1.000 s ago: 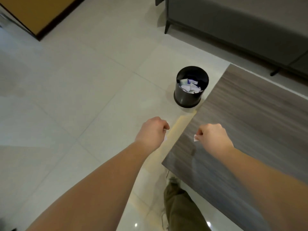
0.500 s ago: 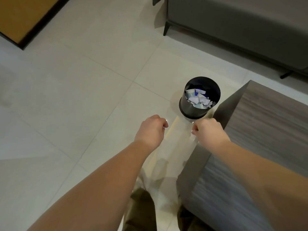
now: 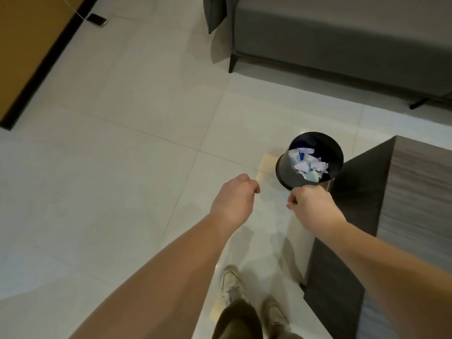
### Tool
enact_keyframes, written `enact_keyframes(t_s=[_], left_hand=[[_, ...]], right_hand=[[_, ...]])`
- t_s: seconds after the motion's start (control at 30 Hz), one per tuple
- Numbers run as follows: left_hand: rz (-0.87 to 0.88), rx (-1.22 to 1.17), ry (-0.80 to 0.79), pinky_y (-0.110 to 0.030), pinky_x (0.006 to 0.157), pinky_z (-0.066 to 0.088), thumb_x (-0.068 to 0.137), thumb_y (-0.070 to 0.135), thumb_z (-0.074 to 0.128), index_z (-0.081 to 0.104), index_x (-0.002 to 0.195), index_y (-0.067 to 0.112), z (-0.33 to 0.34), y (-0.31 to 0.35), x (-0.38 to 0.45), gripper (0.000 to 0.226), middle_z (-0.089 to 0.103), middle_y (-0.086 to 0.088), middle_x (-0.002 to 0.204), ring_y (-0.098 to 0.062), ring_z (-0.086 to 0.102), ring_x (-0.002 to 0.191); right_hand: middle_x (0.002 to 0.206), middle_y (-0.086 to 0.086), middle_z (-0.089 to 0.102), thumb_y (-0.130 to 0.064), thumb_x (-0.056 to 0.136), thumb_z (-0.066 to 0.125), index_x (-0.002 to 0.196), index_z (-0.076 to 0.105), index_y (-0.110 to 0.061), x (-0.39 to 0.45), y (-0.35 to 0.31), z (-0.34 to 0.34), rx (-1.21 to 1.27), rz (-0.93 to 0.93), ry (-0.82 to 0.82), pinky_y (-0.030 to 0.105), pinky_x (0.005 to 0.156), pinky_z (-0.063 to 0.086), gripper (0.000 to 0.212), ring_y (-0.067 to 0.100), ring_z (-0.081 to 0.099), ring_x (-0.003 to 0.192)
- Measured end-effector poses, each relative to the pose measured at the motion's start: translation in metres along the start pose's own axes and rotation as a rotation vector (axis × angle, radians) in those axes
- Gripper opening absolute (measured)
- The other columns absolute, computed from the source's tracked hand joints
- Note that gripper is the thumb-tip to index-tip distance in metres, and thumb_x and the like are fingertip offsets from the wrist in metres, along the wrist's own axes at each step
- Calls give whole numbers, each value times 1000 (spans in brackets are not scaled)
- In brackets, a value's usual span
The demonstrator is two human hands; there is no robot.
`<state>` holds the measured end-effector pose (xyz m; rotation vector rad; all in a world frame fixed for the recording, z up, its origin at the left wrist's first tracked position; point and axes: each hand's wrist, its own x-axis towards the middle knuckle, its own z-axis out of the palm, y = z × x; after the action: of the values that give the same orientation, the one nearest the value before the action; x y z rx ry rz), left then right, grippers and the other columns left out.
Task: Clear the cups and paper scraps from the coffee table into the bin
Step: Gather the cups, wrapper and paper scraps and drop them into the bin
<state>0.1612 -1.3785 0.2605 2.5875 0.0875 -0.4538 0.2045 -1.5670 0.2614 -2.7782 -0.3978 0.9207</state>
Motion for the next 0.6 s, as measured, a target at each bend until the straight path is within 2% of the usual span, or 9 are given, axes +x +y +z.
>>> enact_keyframes(t_s=[0.2,0.47,0.6], left_hand=[[67,21,-52,-32,86,48,96,6,43,67,113,17,-15,3,58,32,59,-1,112,-24,58,100],[142,28,-88,-26,84,47,97,12,45,68,112,17,-18,36,160,28,61,-1,110,-21,59,97],[137,37,-130,-24,83,45,96,14,47,68,110,19,-10,55,212,26,61,0,108,-19,60,96]], right_hand=[[91,7,64,-20,94,59,92,65,-10,36,2,-20,57,52,60,39,80,53,12,25,60,85],[100,5,63,-21,98,53,111,61,-11,100,53,-59,115,179,-28,31,85,52,18,19,61,89],[101,6,63,-20,97,52,106,60,-13,129,87,-73,143,210,-43,33,82,52,14,22,62,91]])
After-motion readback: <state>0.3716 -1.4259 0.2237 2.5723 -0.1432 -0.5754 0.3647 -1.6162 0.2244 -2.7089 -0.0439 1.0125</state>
